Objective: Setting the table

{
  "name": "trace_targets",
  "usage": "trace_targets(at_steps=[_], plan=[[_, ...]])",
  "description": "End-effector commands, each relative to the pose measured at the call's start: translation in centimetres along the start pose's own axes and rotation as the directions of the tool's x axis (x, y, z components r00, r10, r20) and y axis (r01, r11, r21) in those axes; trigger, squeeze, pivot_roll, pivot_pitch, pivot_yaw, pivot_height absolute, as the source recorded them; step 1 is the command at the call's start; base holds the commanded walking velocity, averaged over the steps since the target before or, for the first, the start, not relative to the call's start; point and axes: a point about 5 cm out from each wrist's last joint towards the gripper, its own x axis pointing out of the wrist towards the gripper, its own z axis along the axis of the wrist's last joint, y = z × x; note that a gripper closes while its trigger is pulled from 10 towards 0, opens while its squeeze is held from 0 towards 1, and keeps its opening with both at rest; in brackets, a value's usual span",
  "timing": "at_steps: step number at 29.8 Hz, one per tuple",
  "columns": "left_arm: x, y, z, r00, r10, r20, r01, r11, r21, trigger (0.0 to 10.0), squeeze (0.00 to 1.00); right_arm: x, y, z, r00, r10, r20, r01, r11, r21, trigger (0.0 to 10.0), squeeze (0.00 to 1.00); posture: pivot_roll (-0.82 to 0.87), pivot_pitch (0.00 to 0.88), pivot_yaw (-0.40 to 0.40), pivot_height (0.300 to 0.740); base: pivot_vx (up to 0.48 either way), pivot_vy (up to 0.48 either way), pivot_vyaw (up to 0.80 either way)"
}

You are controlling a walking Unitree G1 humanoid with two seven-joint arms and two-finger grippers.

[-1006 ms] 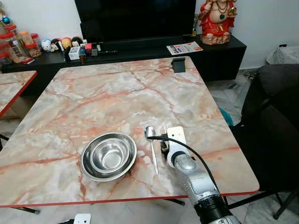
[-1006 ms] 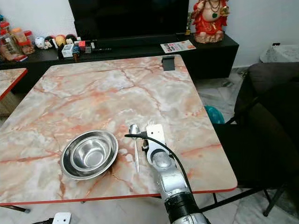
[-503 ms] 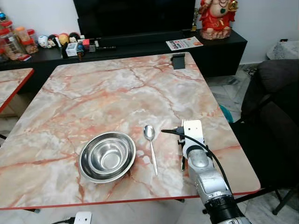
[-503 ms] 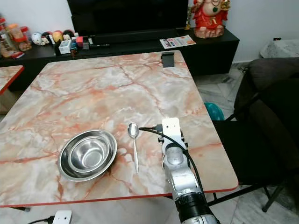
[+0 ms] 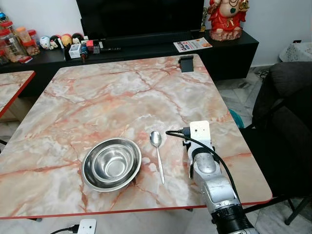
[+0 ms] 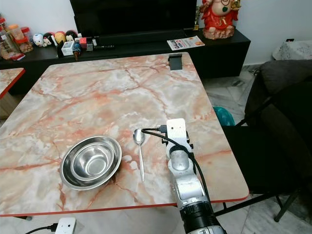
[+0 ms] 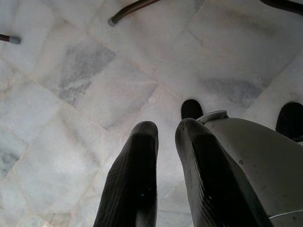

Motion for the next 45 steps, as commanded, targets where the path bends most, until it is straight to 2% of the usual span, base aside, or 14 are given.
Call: trace_targets(at_steps=[1,5,6,10,14,17,18,23,26,41,45], plan=[[0.0,0.5,0.0,1.000,0.012,-0.006,-0.012,1.000,-0.004,10.0,0.00,-0.3,0.6,1.4,0.996,0.025,0.091,-0.026,1.000,0.008,10.0,0.00,-0.04,0.000,0.087,0.740,0.000,0.000,0.00],[0.0,0.5,0.0,1.000,0.012,-0.005,-0.012,1.000,-0.004,10.0,0.00,-0.4,0.6,1.6,0.994,0.030,0.102,-0.031,1.000,0.005,10.0,0.00,-0.04,0.000,0.087,0.740,0.000,0.000,0.00],[0.0,0.6,0.3,1.000,0.017,0.009,-0.017,1.000,-0.010,10.0,0.00,-0.9,0.8,2.7,0.976,0.031,0.217,-0.026,0.999,-0.028,10.0,0.00,-0.04,0.000,0.090,0.740,0.000,0.000,0.00],[0.0,0.6,0.4,1.000,0.020,0.017,-0.020,1.000,-0.007,10.0,0.00,-1.6,1.2,3.9,0.944,0.064,0.323,-0.055,0.998,-0.036,10.0,0.00,-0.04,0.000,0.091,0.740,0.000,0.000,0.00],[0.0,0.9,0.7,0.999,0.040,0.033,-0.040,0.999,0.001,10.0,0.00,-2.7,2.3,6.3,0.863,0.135,0.487,-0.102,0.990,-0.093,10.0,0.00,-0.04,0.000,0.095,0.740,0.000,0.000,0.00],[0.0,1.0,0.9,0.998,0.050,0.049,-0.050,0.999,-0.001,10.0,0.00,-3.3,3.0,6.8,0.821,0.169,0.546,-0.132,0.986,-0.106,10.0,0.00,-0.04,0.000,0.096,0.740,0.000,0.000,0.00],[0.0,1.0,1.1,0.997,0.050,0.063,-0.050,0.999,-0.007,10.0,0.00,-3.1,3.1,6.1,0.840,0.161,0.518,-0.142,0.987,-0.078,10.0,0.00,-0.03,0.000,0.095,0.740,0.000,0.000,0.00],[0.0,1.0,1.4,0.996,0.042,0.085,-0.040,0.999,-0.021,10.0,0.00,-2.6,2.4,4.5,0.880,0.142,0.454,-0.133,0.990,-0.051,10.0,0.00,-0.04,0.000,0.097,0.740,-0.137,0.000,0.00],[0.0,0.9,1.2,0.996,0.043,0.080,-0.041,0.999,-0.022,10.0,0.00,-2.6,2.2,3.8,0.886,0.145,0.440,-0.129,0.989,-0.066,10.0,0.00,-0.04,0.000,0.097,0.740,-0.369,0.000,0.00],[0.0,1.0,1.2,0.995,0.047,0.088,-0.044,0.999,-0.031,10.0,0.00,-2.3,2.6,3.1,0.896,0.155,0.415,-0.142,0.988,-0.064,10.0,0.00,-0.03,0.000,0.098,0.740,-0.319,0.000,0.00],[0.0,1.1,1.2,0.995,0.055,0.084,-0.054,0.998,-0.018,10.0,0.00,-2.1,2.6,2.9,0.901,0.152,0.406,-0.138,0.988,-0.065,10.0,0.00,-0.04,0.000,0.100,0.740,0.000,0.000,0.00]])
